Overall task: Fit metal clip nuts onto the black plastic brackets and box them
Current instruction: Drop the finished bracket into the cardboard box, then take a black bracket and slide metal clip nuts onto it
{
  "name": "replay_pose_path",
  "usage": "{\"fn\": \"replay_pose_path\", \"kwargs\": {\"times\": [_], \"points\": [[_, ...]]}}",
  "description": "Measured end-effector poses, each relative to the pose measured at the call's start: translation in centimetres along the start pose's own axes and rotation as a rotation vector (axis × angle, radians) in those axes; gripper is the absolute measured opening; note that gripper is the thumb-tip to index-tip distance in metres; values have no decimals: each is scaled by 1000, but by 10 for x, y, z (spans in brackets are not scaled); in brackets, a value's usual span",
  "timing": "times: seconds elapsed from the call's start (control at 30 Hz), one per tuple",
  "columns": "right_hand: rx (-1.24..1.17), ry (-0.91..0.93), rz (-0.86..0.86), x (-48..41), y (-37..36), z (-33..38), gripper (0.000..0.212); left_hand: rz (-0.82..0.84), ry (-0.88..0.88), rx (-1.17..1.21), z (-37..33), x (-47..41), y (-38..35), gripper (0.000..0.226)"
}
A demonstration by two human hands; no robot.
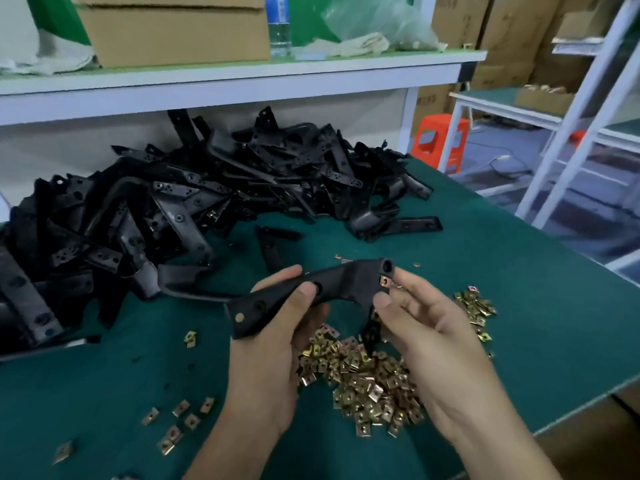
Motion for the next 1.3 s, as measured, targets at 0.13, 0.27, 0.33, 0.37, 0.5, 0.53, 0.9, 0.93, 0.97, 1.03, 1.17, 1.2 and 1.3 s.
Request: {"fn": "replay_pose_path", "kwargs": {"times": [0.13,0.27,0.33,0.37,0.5,0.53,0.9,0.93,0.97,1.03,1.17,1.2,1.3], "points": [[-5,-4,-201,32,51,3,32,80,106,-58,35,26,-37,37],[36,20,-426,74,110,8,29,142,291,-73,79,62,-79,51],[25,10,-539,97,138,13,27,209,359,-77,100,81,-101,55],[31,4,-598,108,152,15,26,267,383,-89,110,91,-113,53],[56,-56,-829,152,201,18,26,483,494,-128,149,128,-155,29],[50,-75,-879,161,212,17,27,536,532,-145,159,135,-162,28],[616,-277,-1101,193,260,13,71,900,377,-695,179,141,-175,43],[611,-248,-1084,187,254,13,68,907,357,-698,174,140,-175,41],[616,-215,-1057,179,246,12,64,910,330,-699,168,136,-173,40],[634,-150,-974,162,225,7,57,905,265,-704,154,126,-165,36],[754,-36,-765,117,170,-5,53,817,156,-708,119,100,-131,29],[809,6,-699,103,154,-7,53,764,112,-717,107,90,-118,30],[914,55,-385,63,99,-15,62,589,-68,-827,68,57,-73,35]]}}
Point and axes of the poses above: each hand's wrist, its own x-axis away from the middle knuckle, its own y-axis out of the back of the hand, z = x × y, the point moved 1 cm from there along -x, towards the middle knuckle, and after that the axes turned 4 degrees about x, right-handed, at the moved point
